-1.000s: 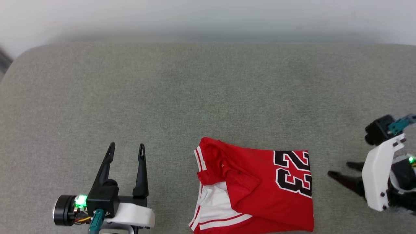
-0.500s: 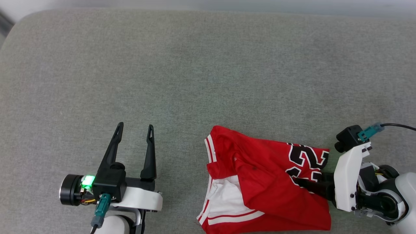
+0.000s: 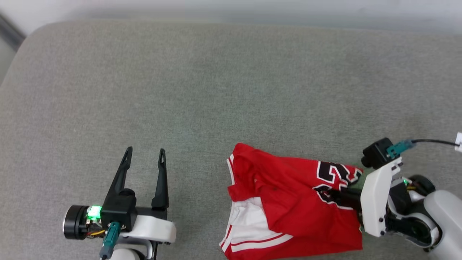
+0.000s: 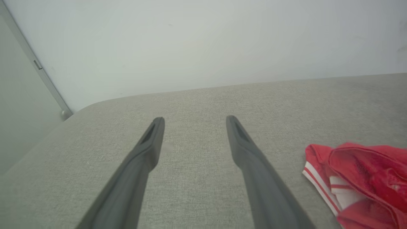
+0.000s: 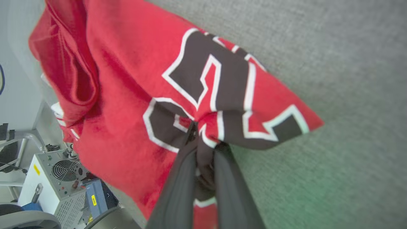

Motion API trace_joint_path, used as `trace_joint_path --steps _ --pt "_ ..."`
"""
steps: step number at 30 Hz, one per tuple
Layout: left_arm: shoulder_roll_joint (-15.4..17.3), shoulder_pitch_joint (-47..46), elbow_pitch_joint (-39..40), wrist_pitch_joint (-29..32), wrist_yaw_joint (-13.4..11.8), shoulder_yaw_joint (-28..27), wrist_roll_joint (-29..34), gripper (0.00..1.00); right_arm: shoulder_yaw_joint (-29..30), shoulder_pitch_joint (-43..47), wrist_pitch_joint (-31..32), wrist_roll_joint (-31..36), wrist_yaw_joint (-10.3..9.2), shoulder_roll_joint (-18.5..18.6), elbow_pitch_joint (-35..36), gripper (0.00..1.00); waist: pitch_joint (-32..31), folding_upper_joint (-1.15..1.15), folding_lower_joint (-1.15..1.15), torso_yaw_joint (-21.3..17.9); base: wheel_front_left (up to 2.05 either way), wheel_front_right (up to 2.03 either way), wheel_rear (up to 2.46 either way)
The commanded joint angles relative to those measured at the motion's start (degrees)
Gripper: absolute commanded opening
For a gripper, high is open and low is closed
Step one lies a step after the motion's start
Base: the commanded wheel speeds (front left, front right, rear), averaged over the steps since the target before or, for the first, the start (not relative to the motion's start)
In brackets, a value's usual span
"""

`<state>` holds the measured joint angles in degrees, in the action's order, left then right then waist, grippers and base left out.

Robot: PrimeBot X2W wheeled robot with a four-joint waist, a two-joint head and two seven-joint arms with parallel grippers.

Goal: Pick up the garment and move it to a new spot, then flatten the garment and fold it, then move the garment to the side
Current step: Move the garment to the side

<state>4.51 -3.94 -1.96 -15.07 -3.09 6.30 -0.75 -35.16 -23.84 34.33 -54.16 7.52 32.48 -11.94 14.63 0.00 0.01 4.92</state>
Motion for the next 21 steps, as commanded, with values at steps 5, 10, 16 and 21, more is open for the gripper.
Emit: trace_joint_path --steps 5,10,16,21 --pt "0.1 2.5 0.5 -0.1 -0.6 -0.9 -0.3 1.0 -2.5 -4.2 -2.3 1.7 -0.06 4.3 5.0 0.0 -3.5 0.0 -0.01 -3.9 0.0 0.0 0.0" --pt "0.4 3.9 1.2 -0.1 -0.9 -1.9 -0.3 1.0 -4.0 -7.8 -1.5 3.4 -0.06 9.4 10.9 0.0 -3.9 0.0 -0.01 -9.0 0.0 0.0 0.0" --pt "0.8 3.3 2.4 -0.1 -0.9 -3.0 -0.3 1.0 -1.7 -11.0 -0.6 5.1 -0.06 15.8 14.0 0.0 -1.0 0.0 -0.01 -15.9 0.0 0.0 0.0" --pt "1.7 1.3 2.9 -0.1 -0.4 -3.0 0.3 1.0 2.1 -12.5 0.4 7.0 -0.06 19.9 12.4 0.0 2.7 0.0 -0.01 -19.9 0.0 0.0 0.0"
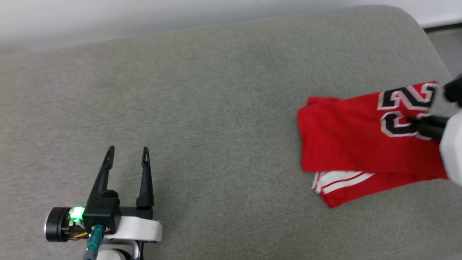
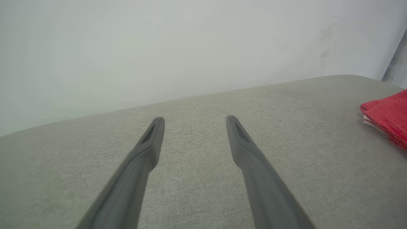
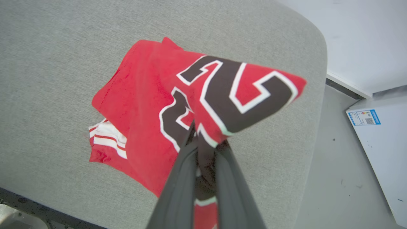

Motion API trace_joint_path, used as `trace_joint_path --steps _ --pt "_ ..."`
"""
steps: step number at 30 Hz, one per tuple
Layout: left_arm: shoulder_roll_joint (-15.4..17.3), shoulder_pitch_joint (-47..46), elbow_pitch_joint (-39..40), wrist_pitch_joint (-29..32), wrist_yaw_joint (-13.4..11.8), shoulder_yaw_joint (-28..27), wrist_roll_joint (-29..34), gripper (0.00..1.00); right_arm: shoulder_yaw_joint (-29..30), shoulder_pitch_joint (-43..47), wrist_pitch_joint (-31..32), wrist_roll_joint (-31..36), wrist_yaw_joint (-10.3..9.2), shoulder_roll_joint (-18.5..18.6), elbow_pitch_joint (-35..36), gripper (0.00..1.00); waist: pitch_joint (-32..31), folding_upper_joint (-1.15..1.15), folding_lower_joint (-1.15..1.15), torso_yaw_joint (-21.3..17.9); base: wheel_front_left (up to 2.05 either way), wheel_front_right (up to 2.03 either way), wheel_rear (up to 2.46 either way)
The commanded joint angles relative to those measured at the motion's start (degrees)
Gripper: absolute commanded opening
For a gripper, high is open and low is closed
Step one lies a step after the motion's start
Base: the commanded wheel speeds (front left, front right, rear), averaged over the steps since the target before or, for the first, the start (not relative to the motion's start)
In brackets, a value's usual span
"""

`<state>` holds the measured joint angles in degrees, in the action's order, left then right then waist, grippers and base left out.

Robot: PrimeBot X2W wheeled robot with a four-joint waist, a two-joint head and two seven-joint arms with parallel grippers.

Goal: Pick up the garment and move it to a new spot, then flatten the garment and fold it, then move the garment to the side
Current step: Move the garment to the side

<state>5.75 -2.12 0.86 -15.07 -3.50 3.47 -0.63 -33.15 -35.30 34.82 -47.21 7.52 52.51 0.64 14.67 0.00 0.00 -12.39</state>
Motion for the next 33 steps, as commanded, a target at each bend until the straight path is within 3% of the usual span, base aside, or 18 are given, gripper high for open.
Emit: trace_joint_path --steps 1,8,16,24,25,26,33 --pt "0.6 -0.8 0.2 -0.1 0.1 -0.3 0.3 1.0 1.0 -1.2 0.1 0.5 -0.06 0.5 -0.8 0.0 3.5 0.0 0.0 -3.2 0.0 0.0 0.0" --pt "2.5 -4.3 1.5 -0.1 0.7 0.1 1.2 1.0 6.9 -2.4 -0.3 4.7 -0.08 2.3 -8.7 0.0 9.4 0.0 0.0 -4.8 0.0 0.0 0.0" --pt "4.6 -6.5 4.3 -0.1 0.3 -0.2 1.8 1.0 15.2 -5.4 -2.8 10.0 -0.08 0.0 -20.5 0.0 15.6 0.0 0.0 -4.4 0.0 0.0 0.0" --pt "5.8 -7.3 6.3 -0.1 -0.3 -0.2 1.5 1.0 21.1 -7.9 -5.9 17.1 -0.08 -5.4 -30.0 0.0 18.4 0.0 0.0 -3.5 0.0 0.0 0.0" --pt "5.7 -7.3 6.4 -0.1 -0.5 -0.1 1.4 1.0 21.9 -8.0 -6.5 18.3 -0.08 -6.1 -30.9 0.09 18.3 0.0 0.0 -3.4 0.0 0.0 0.0" --pt "5.6 -7.2 6.4 -0.1 -0.6 0.1 1.3 1.0 22.7 -8.2 -7.3 19.6 -0.08 -6.8 -31.7 1.0 17.9 0.0 0.0 -3.3 0.0 0.0 0.0" --pt "4.3 -6.0 5.9 -0.1 -1.5 0.8 0.7 1.0 26.6 -8.9 -11.8 27.9 -0.08 -8.6 -33.1 1.0 13.7 0.0 0.0 -2.0 0.0 0.0 0.0"
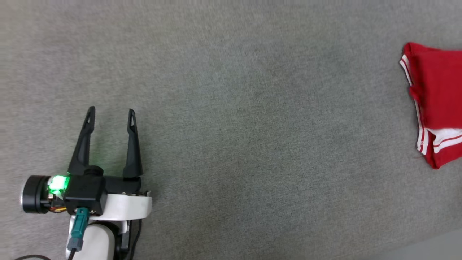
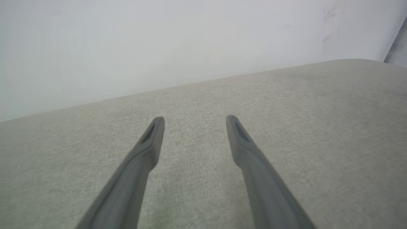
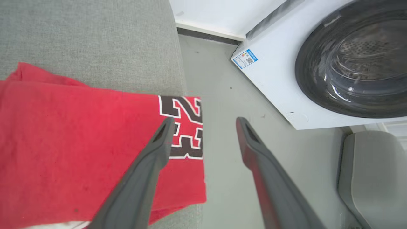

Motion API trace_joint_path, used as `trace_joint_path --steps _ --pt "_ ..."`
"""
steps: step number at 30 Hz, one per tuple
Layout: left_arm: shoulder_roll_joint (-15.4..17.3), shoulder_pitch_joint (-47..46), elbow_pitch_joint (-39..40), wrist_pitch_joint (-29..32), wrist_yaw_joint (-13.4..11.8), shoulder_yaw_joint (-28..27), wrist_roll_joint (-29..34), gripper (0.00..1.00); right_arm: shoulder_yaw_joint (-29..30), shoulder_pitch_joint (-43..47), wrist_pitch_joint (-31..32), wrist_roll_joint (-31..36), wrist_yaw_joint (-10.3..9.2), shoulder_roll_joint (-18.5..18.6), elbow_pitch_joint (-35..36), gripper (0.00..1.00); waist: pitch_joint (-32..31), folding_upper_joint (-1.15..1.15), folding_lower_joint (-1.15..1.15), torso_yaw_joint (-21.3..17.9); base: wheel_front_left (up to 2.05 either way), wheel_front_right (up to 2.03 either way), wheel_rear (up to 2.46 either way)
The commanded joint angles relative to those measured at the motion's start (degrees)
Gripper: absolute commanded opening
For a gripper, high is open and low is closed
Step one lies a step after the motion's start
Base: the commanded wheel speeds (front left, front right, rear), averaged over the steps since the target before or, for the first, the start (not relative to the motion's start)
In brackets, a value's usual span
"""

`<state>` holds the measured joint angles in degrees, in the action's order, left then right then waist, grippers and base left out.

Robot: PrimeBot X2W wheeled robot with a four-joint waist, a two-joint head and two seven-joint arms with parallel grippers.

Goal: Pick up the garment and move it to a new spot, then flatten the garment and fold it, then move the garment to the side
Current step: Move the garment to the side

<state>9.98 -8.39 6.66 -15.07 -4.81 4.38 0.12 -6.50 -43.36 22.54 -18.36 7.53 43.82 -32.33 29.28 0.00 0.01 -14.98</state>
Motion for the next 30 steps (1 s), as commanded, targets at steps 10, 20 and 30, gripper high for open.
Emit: trace_joint_path --steps 10,20,30 --pt "-2.2 3.5 -2.2 -0.1 -0.9 0.7 -1.2 1.0 3.5 -0.7 -13.9 10.0 -0.09 -4.9 6.0 1.0 -9.3 0.0 -0.01 4.6 0.0 0.0 0.0" --pt "-3.8 6.2 -4.5 -0.1 -1.1 1.4 -1.8 1.0 2.5 4.0 -32.3 16.0 -0.09 -16.8 13.4 1.0 -16.1 0.0 -0.01 9.4 0.0 0.0 0.0" --pt "-4.6 9.1 -6.5 -0.1 -0.8 0.5 -2.3 1.0 1.8 15.9 -37.7 15.8 -0.08 -27.8 19.2 1.0 -21.1 0.0 -0.01 12.3 0.0 0.0 0.0"
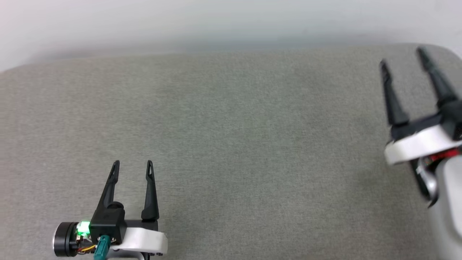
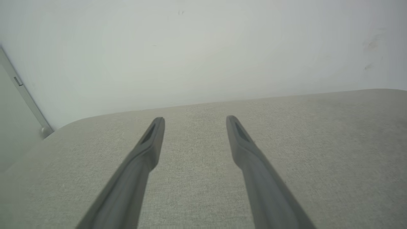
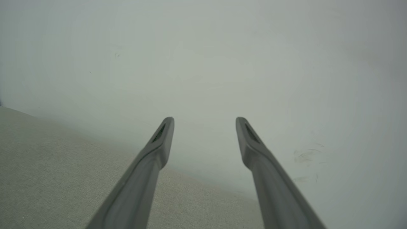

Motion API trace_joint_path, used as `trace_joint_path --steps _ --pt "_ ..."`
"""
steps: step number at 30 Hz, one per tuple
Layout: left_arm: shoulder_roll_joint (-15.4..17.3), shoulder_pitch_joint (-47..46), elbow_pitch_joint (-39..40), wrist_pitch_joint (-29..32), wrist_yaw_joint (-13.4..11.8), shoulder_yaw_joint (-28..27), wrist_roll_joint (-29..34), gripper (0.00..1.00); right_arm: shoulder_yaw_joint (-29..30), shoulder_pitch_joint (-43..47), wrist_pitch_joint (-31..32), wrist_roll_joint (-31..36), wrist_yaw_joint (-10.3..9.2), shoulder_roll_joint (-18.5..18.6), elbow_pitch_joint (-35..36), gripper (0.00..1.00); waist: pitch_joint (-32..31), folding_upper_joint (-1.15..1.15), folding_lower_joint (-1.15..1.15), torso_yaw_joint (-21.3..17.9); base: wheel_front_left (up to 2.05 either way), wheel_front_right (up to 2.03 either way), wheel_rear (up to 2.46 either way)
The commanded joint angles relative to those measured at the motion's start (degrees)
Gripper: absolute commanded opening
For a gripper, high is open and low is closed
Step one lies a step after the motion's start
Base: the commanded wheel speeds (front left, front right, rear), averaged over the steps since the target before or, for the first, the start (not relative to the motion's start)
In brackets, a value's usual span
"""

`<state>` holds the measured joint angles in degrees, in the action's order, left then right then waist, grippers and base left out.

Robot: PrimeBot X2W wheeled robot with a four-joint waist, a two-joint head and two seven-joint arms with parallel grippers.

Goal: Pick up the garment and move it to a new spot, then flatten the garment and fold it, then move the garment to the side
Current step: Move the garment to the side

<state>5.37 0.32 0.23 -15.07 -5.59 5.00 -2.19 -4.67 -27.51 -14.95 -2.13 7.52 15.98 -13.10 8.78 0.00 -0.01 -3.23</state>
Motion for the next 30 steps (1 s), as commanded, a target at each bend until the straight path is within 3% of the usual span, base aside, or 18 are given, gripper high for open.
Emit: trace_joint_path --steps 1,15,30 --pt "0.0 0.6 -0.2 -0.1 0.0 -0.2 0.0 1.0 -0.1 1.3 -0.2 -0.5 -0.07 -0.8 0.7 1.0 -0.8 0.0 0.01 0.8 0.0 0.0 0.0" --pt "-1.1 3.4 -1.8 -0.1 1.0 -1.1 -0.5 1.0 4.0 21.0 -0.2 -1.1 -0.07 -10.5 7.1 1.0 -4.8 0.0 0.01 2.1 0.0 0.0 0.0" --pt "-1.7 6.0 -3.6 -0.1 2.8 -2.3 -1.0 1.0 6.9 33.7 -0.2 -2.7 -0.07 -13.1 13.9 1.0 -7.7 0.0 0.01 2.8 0.0 0.0 0.0"
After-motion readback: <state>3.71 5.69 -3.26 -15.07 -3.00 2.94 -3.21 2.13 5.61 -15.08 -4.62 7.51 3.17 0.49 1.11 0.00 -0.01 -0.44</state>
